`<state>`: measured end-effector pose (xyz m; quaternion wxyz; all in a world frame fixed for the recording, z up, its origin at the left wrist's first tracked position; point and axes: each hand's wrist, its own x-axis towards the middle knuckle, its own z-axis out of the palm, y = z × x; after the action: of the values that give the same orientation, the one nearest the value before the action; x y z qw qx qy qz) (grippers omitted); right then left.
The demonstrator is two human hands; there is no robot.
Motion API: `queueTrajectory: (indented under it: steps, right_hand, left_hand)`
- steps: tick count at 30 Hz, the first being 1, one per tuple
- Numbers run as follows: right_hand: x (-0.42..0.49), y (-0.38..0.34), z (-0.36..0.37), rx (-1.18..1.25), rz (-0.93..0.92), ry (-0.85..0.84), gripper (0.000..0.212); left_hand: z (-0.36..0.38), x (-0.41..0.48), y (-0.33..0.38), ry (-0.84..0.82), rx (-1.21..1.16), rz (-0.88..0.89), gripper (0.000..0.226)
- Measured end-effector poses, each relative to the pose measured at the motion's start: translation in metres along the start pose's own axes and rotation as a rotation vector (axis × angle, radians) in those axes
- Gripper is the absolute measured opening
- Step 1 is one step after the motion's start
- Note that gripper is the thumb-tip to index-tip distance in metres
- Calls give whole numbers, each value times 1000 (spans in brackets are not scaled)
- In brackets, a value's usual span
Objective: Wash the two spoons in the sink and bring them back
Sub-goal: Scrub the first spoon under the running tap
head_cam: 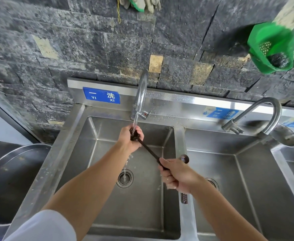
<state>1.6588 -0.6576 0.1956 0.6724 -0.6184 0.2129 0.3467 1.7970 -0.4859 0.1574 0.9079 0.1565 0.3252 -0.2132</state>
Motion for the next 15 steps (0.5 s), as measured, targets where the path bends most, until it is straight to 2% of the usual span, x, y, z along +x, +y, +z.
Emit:
queueTrajectory:
  steps: [1, 3, 5, 6, 7, 9, 10, 11, 12, 13, 14, 15]
  right_hand:
    - [-2, 2, 0, 181, 72, -99, 44]
    - [-3, 4, 1, 322, 149, -167, 46]
    - [-1, 5, 3, 314, 174, -93, 45]
    - [1, 5, 3, 199, 125, -1, 43]
    - [1, 6, 4, -25, 22, 142, 42]
    - [-2, 7, 3, -666, -204, 480, 37]
    - [-4, 8, 2, -917, -254, 583, 33]
    - [-6, 7, 3, -1069, -264, 641, 30]
    - [-8, 7, 5, -1107, -268, 666, 30]
    - [-8, 7, 6, -1047, -254, 625, 32]
    - [-7, 9, 7, -862, -217, 530, 35]
    - [-5, 10, 7, -555, -149, 407, 39]
  left_hand:
    - [0, -1, 0, -12, -10, -8, 23]
    - [0, -3, 0, -37, -26, -15, 19]
    - [1, -5, 1, -57, -40, -31, 18]
    - [2, -6, 1, -66, -41, -42, 19]
    - [3, -6, 1, -71, -29, -51, 21]
    - [7, -6, -1, -41, 41, -42, 25]
    - [9, -6, -3, -7, 89, -25, 26]
    - [10, -6, -6, 30, 131, -7, 26]
    - [11, -6, -8, 59, 153, 9, 27]
    - [10, -6, -10, 72, 159, 21, 27]
    - [10, -6, -11, 69, 152, 28, 27]
    - [10, -7, -11, 55, 137, 27, 27]
